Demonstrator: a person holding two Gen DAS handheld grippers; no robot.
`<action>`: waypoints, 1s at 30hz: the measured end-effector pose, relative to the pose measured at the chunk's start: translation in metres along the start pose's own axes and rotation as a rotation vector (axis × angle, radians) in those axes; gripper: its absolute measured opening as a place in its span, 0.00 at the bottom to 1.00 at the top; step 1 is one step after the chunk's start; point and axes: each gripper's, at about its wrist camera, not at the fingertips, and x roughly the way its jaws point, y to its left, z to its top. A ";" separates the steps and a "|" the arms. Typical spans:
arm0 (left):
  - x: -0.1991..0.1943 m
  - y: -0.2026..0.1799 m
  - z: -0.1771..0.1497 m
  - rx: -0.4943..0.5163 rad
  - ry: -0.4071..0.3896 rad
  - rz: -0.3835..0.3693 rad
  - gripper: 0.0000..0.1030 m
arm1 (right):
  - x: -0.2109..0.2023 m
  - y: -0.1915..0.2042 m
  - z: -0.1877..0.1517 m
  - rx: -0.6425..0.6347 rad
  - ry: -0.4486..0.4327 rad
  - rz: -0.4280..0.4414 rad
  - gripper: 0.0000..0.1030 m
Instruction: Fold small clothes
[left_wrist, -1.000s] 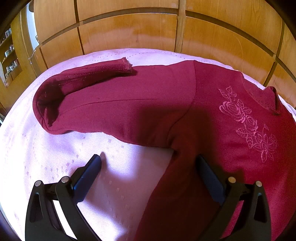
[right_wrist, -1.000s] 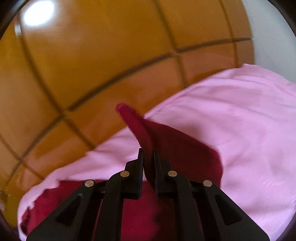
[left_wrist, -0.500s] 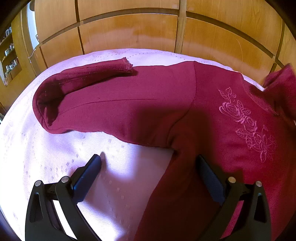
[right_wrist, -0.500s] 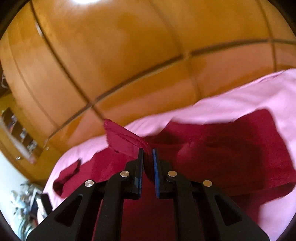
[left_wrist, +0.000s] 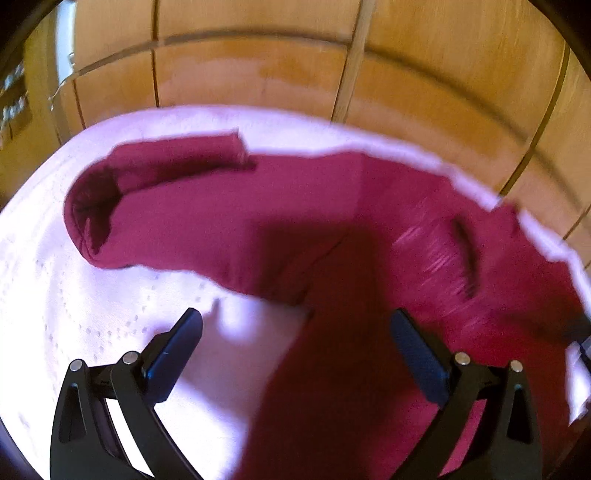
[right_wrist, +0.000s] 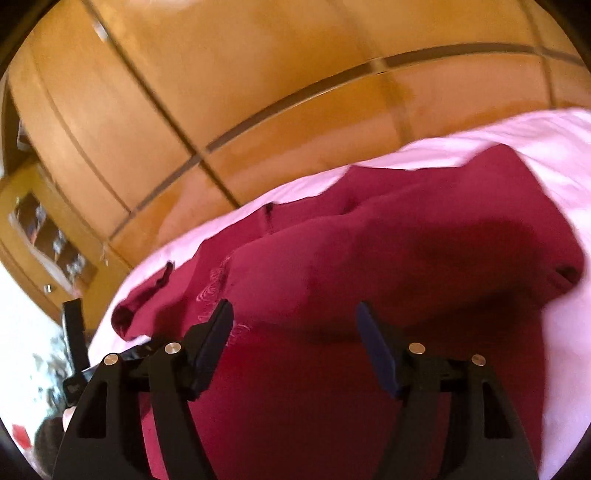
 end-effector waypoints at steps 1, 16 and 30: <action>-0.008 -0.005 0.003 -0.022 -0.031 -0.050 0.98 | -0.009 -0.011 -0.002 0.032 -0.017 -0.014 0.66; 0.060 -0.102 0.025 0.078 0.120 -0.186 0.70 | -0.037 -0.129 0.024 0.433 -0.147 0.000 0.66; 0.043 -0.087 0.010 0.147 0.056 -0.160 0.03 | -0.008 -0.131 0.021 0.302 -0.117 -0.166 0.20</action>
